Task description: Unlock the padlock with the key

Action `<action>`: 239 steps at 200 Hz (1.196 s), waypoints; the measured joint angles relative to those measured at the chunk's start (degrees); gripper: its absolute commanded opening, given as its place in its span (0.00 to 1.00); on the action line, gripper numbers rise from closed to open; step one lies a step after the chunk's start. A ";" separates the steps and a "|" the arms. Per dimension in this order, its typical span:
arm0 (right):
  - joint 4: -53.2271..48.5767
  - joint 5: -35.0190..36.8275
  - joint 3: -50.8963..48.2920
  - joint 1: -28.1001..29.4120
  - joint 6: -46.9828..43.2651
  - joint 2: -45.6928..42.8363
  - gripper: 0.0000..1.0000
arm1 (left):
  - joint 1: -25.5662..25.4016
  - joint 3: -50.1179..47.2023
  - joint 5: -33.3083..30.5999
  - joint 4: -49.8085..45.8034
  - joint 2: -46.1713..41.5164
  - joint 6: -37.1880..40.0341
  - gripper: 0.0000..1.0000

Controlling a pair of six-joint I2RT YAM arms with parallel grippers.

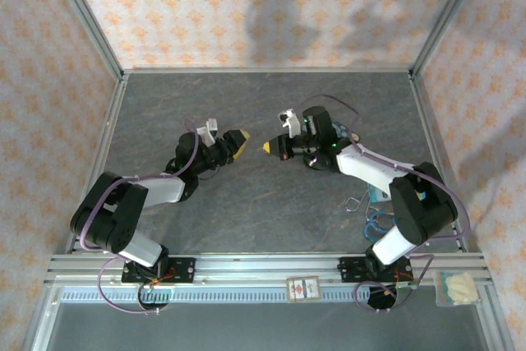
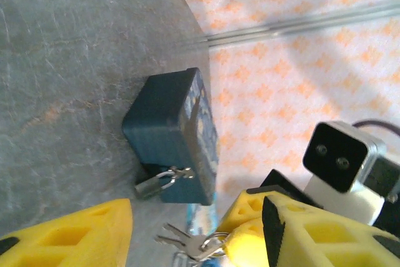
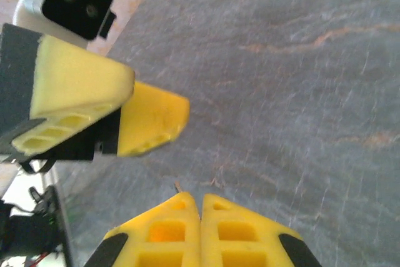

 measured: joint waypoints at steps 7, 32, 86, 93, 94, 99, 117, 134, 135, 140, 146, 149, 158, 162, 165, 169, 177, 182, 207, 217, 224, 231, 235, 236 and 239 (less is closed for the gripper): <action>0.94 2.47 -0.04 0.74 -0.61 0.00 0.00 | -0.72 0.02 -0.79 1.16 0.50 -2.67 0.53; 4.50 11.85 -0.37 3.89 -5.03 -0.24 0.00 | -3.28 0.00 -2.71 5.40 3.06 -11.58 0.50; 16.06 24.61 -7.74 9.49 -17.70 -5.31 0.00 | -4.11 -1.46 -5.75 12.02 5.01 -22.34 0.49; 17.16 25.73 -8.55 9.84 -19.47 -5.66 0.00 | -4.11 -1.60 -5.95 12.35 5.01 -23.02 0.49; 17.22 25.83 -8.61 9.86 -19.61 -5.68 0.00 | -4.11 -1.60 -5.97 12.41 5.01 -23.06 0.49; 18.14 26.51 -9.18 10.14 -21.03 -5.84 0.00 | -4.11 -1.60 -6.10 12.48 5.01 -23.45 0.49; 21.03 28.55 -11.65 11.56 -25.75 -6.29 0.00 | -4.11 -1.60 -6.16 13.07 5.01 -24.26 0.49; 24.79 29.62 -15.23 13.20 -30.18 -7.30 0.00 | -4.11 -1.60 -6.14 13.22 5.01 -25.07 0.48; 24.94 29.59 -15.37 13.27 -30.34 -7.34 0.00 | -4.11 -1.60 -6.14 13.22 5.03 -25.09 0.48; 26.03 29.97 -16.37 13.73 -31.50 -7.61 0.00 | -4.11 -1.57 -6.12 13.38 5.05 -25.38 0.48; 27.23 30.45 -17.35 14.32 -32.83 -7.78 0.00 | -4.11 -1.57 -6.12 13.60 5.07 -25.59 0.48; 27.74 30.67 -17.68 14.56 -33.38 -7.78 0.00 | -4.11 -1.57 -6.10 13.75 5.11 -25.79 0.48; 29.07 31.52 -18.43 15.23 -35.15 -7.78 0.00 | -4.11 -1.55 -6.10 13.90 5.14 -26.10 0.48; 29.46 32.00 -18.60 15.45 -35.78 -7.78 0.00 | -4.11 -1.55 -6.10 13.90 5.14 -26.14 0.48; 29.97 32.37 -18.75 15.67 -36.44 -7.78 0.00 | -4.11 -1.55 -6.10 13.90 5.14 -26.23 0.48; 30.69 32.81 -18.91 15.91 -37.16 -7.78 0.00 | -4.11 -1.53 -6.10 13.90 5.14 -26.32 0.48; 32.09 33.79 -19.04 16.41 -38.60 -7.76 0.00 | -4.11 -1.53 -6.10 13.88 5.14 -26.36 0.48; 33.07 34.40 -19.08 16.70 -39.41 -7.76 0.00 | -4.11 -1.53 -6.10 13.88 5.14 -26.36 0.48; 39.23 37.88 -19.85 18.45 -43.17 -7.65 0.00 | -4.22 -1.53 -6.12 13.88 5.14 -26.38 0.47; 41.24 38.88 -20.20 18.84 -44.33 -7.48 0.00 | -4.22 -1.53 -6.10 13.88 5.14 -26.40 0.47; 42.18 39.54 -20.20 18.99 -45.07 -7.13 0.00 | -4.22 -1.53 -6.10 13.88 5.14 -26.51 0.46; 43.01 39.91 -20.20 19.04 -45.79 -6.73 0.00 | -4.22 -1.53 -6.10 13.88 5.14 -26.58 0.44; 43.30 40.09 -20.20 19.04 -46.14 -6.51 0.00 | -4.24 -1.53 -6.10 13.88 5.14 -26.58 0.41; 43.39 40.15 -20.20 19.04 -46.29 -6.40 0.00 | -4.24 -1.53 -6.12 13.90 5.14 -26.62 0.40; 43.58 40.19 -20.20 19.04 -46.51 -6.19 0.00 | -4.31 -1.53 -6.10 13.90 5.14 -26.73 0.38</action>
